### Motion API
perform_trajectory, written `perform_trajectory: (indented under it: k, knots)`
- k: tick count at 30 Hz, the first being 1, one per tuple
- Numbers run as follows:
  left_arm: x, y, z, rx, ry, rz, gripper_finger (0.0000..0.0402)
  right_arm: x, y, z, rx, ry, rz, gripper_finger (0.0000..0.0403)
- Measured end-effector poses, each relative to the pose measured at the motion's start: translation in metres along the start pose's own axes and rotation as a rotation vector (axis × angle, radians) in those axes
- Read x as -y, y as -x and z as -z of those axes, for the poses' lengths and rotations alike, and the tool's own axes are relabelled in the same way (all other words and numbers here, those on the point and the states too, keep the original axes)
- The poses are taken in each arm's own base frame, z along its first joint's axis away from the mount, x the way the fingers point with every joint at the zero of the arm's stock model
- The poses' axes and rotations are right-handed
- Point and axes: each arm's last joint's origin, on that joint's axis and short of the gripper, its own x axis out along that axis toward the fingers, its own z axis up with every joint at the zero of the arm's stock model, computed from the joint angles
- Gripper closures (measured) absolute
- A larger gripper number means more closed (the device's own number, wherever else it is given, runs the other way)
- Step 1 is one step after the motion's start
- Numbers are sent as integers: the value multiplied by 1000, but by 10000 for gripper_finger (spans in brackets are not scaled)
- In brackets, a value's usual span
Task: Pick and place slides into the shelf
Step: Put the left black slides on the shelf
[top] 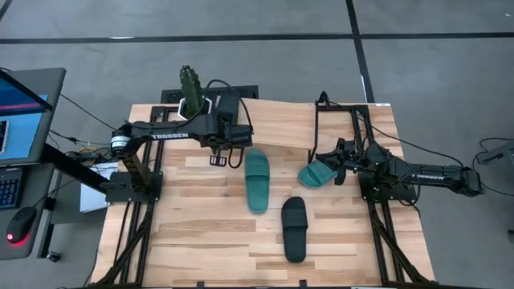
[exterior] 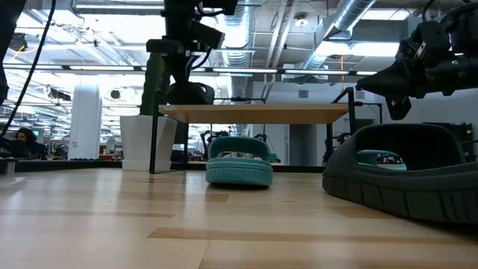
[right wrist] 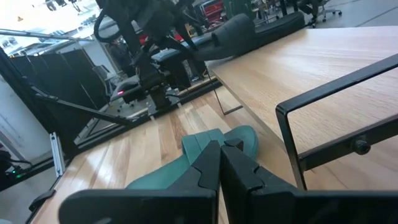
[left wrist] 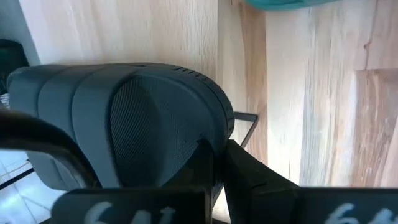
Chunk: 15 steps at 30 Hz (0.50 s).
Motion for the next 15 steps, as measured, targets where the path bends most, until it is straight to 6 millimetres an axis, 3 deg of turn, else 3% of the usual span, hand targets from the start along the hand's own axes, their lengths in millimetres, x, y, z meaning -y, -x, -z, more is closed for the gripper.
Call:
perform_trajectory:
  k: [15]
  knots:
    - [-1, -1, 0, 6, 13, 29, 401, 0, 0, 0, 0, 0, 0, 403]
